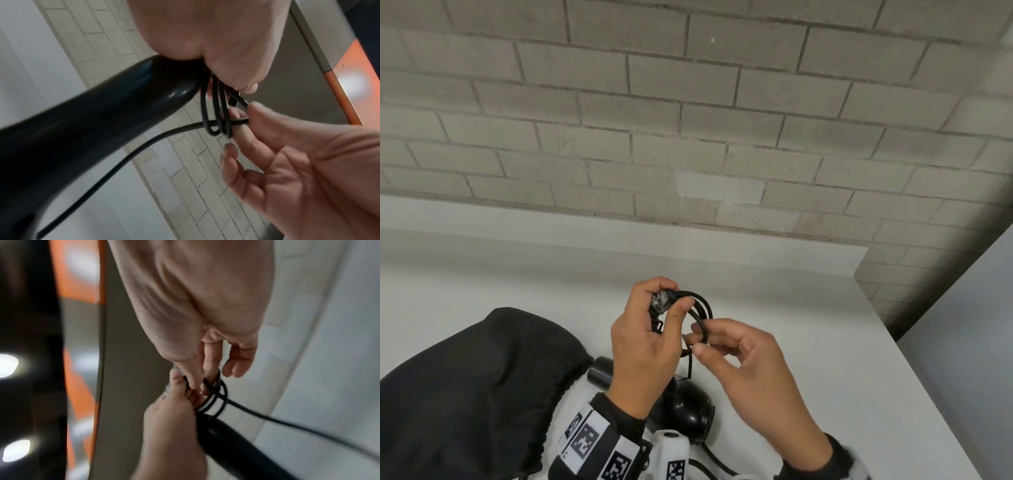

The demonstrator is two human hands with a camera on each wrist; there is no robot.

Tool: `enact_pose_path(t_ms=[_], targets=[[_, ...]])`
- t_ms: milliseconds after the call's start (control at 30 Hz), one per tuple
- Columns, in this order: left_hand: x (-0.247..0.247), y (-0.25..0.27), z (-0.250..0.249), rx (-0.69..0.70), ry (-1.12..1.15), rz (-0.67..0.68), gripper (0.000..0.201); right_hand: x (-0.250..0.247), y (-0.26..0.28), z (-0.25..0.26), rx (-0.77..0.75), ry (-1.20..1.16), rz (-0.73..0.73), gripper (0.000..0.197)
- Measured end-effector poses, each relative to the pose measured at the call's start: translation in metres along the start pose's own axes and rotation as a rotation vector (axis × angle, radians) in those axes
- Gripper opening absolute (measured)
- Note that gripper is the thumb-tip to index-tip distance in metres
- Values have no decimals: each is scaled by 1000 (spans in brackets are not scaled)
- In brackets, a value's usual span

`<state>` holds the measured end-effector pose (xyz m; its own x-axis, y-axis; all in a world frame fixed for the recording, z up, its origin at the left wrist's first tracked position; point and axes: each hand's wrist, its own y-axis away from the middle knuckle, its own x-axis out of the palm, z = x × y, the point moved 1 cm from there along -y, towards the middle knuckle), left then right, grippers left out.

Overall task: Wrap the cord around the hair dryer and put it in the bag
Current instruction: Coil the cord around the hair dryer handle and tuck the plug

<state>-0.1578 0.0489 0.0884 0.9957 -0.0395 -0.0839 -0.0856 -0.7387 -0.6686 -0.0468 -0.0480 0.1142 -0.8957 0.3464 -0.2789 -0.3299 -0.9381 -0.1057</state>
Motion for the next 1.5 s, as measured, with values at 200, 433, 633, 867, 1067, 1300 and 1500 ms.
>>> enact_pose_path(t_ms=[200,433,633,867,1067,1300,1500], targets=[[3,1,4,22,-7,5,19,12,10,-7,-189,336,-77,14],[1,2,4,60,-19,-24,19,-6,9,18,142,-250,39,16],[1,2,4,58,9,-37,20,-12,8,7,308,-905,57,29],[3,-5,7,49,-9,-27,18,4,25,-37,-55,-476,33,13],[5,-6,9,34,11,-11,22,-11,34,-46,38,-649,129,35],[8,-11,11,-5,34,-20,22,-51,54,-73,137,-341,185,45],[9,-13,10,-7,32,-13,18,-75,85,-114,147,-792,-29,39]])
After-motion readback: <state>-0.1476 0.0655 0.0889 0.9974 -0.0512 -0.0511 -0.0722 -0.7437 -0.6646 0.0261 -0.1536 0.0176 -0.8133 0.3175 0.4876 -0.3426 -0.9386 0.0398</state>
